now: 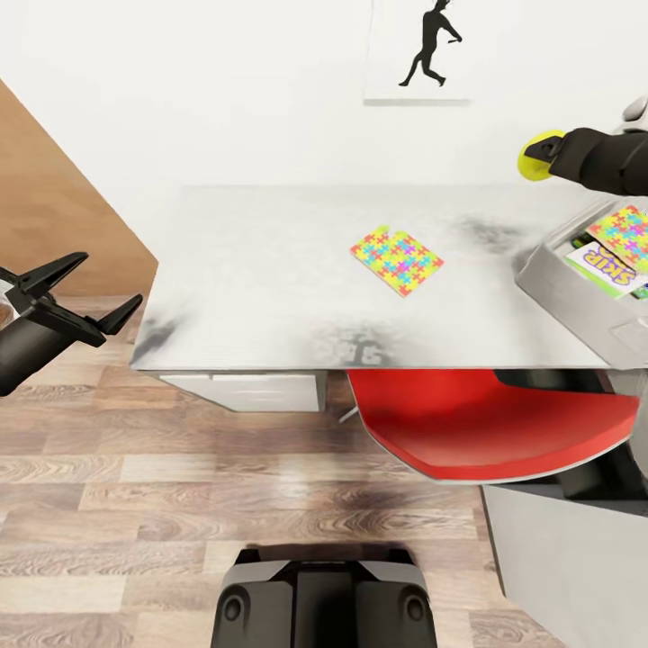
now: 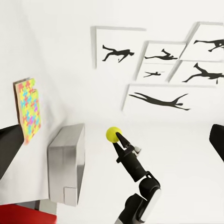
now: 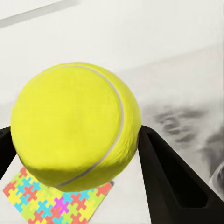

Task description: Put all the toys in the child's room - the three board games (two on the bed and one on the table), the two jigsaw puzzles on the table, and the tennis ball on the table - inside the toy box on the table in the child's room.

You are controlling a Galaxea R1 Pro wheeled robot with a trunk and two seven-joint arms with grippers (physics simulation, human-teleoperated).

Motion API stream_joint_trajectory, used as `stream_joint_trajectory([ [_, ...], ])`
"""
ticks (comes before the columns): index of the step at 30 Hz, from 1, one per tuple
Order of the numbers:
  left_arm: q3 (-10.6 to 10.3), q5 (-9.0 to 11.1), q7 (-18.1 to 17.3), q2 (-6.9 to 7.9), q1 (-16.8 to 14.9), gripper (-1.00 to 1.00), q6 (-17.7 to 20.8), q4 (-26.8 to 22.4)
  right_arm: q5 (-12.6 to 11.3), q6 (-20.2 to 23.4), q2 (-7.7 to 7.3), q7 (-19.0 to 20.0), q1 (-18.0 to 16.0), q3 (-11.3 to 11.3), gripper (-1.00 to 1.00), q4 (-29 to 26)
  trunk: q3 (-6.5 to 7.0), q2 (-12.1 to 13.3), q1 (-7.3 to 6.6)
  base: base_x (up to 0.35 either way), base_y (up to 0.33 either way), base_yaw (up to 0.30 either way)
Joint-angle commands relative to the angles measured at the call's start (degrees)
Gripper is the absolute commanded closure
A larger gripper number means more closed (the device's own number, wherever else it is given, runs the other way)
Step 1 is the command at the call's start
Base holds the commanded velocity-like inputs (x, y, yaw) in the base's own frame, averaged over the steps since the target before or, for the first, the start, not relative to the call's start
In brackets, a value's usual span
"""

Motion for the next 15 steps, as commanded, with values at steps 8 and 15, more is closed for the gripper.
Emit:
stream_joint_trajectory([
  [8, 0.0, -0.2, -0.1, -0.09, -0.1, -1.0, 0.2, 0.0, -1.2, 0.0, -0.81, -0.5, 0.0, -0.6, 1.0, 0.0, 0.68, -0.1, 0.04, 0.0, 0.0, -0.131],
  [15, -0.2, -0.3, 1.2, -0.4, -0.1, -1.0, 0.1, 0.0, -2.0, 0.0, -0.94, -0.5, 0.1, -0.7, 1.0, 0.0, 1.34, -0.1, 0.04, 0.0, 0.0, -0.135],
])
